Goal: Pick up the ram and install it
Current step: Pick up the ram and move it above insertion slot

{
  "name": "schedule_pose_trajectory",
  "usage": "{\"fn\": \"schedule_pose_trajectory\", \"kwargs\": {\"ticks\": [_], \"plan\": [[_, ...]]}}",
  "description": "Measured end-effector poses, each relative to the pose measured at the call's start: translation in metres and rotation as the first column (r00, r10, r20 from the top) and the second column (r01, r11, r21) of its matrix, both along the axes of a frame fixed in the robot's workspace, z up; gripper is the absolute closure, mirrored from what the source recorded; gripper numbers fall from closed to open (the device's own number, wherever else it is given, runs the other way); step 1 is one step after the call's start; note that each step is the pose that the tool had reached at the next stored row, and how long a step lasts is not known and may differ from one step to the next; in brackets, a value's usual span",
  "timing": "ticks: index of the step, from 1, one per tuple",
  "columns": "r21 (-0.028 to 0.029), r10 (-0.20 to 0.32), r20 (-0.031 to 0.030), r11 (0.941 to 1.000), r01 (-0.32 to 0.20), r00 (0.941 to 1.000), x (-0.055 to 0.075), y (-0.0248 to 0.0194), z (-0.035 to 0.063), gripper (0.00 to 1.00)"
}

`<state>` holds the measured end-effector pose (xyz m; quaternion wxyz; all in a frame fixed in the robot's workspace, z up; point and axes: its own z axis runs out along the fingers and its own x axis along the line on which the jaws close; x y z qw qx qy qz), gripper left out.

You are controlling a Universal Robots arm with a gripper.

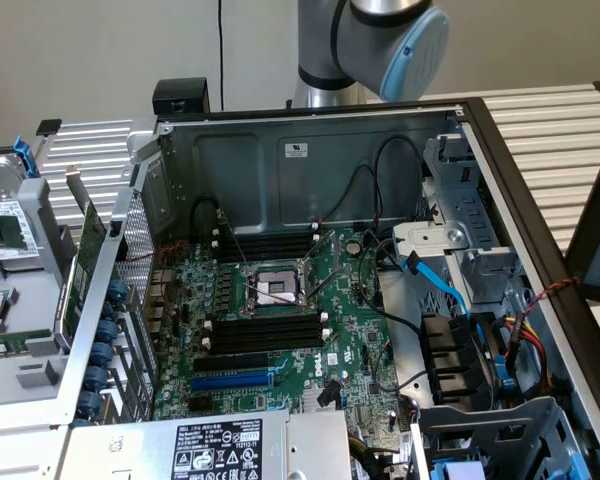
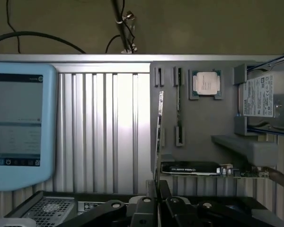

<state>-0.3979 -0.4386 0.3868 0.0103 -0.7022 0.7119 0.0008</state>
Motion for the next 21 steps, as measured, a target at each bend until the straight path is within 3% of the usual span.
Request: {"fn": "schedule_pose_trajectory", "kwargs": {"ticks": [3,7,9,12,21], "plan": [[0.0090,0.000,0.0000,1.0000,0.000,1.0000,0.006,-0.0031,0.0095,0.86],[0.0329,0.002,0.0000,0.9995,-0.002,1.0000,0.014,-0.0061,0.0207,0.86],[0.0408,0.002,0.0001,0.9992,-0.002,1.0000,0.018,-0.0069,0.0239,0.86],[0.0424,0.002,0.0001,0.9991,-0.002,1.0000,0.026,-0.0070,0.0245,0.86],[0.0400,0.005,-0.0009,0.9992,-0.005,1.0000,0.057,-0.0070,0.0246,0.86]]}}
